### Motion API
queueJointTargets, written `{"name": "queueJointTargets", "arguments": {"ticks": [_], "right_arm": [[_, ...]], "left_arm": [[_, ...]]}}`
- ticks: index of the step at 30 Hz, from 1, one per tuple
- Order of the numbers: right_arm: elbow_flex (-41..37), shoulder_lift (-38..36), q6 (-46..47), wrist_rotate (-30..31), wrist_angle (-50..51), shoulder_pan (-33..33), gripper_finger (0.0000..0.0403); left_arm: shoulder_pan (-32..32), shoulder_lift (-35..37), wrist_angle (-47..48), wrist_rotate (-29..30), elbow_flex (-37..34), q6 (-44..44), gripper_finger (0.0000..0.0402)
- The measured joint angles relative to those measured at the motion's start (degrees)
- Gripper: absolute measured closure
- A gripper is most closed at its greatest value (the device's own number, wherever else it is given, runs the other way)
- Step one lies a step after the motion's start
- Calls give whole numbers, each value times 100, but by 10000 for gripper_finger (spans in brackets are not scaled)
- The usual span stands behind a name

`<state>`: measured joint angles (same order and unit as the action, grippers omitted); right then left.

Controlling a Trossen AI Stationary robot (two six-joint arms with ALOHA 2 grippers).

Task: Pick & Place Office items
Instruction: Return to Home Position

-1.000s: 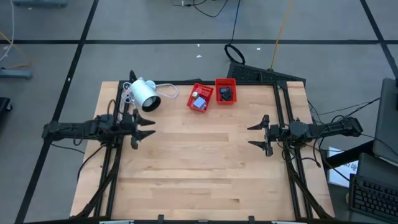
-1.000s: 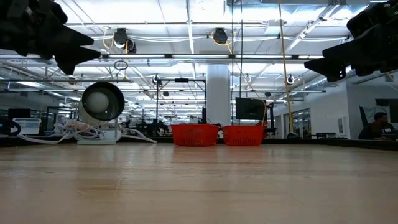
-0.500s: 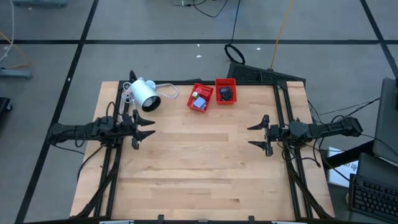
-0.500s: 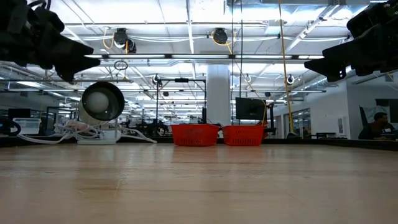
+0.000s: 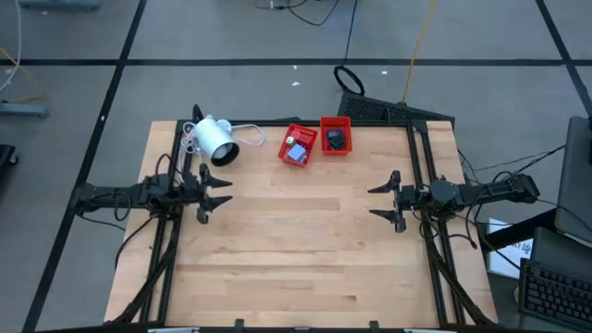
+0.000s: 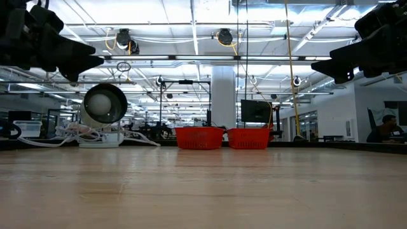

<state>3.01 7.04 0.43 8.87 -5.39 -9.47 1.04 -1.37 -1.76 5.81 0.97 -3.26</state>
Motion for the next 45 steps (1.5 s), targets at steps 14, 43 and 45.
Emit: {"name": "queueJointTargets", "arguments": {"ticks": [14,43,45], "right_arm": [[0,-2,-1,0,0,0,124],[0,-2,-1,1,0,0,124],[0,0,0,0,0,0,124]], "left_arm": [[0,0,9,6,0,452,192],[0,0,13,13,-2,449,192],[0,0,13,13,-2,449,192]]}}
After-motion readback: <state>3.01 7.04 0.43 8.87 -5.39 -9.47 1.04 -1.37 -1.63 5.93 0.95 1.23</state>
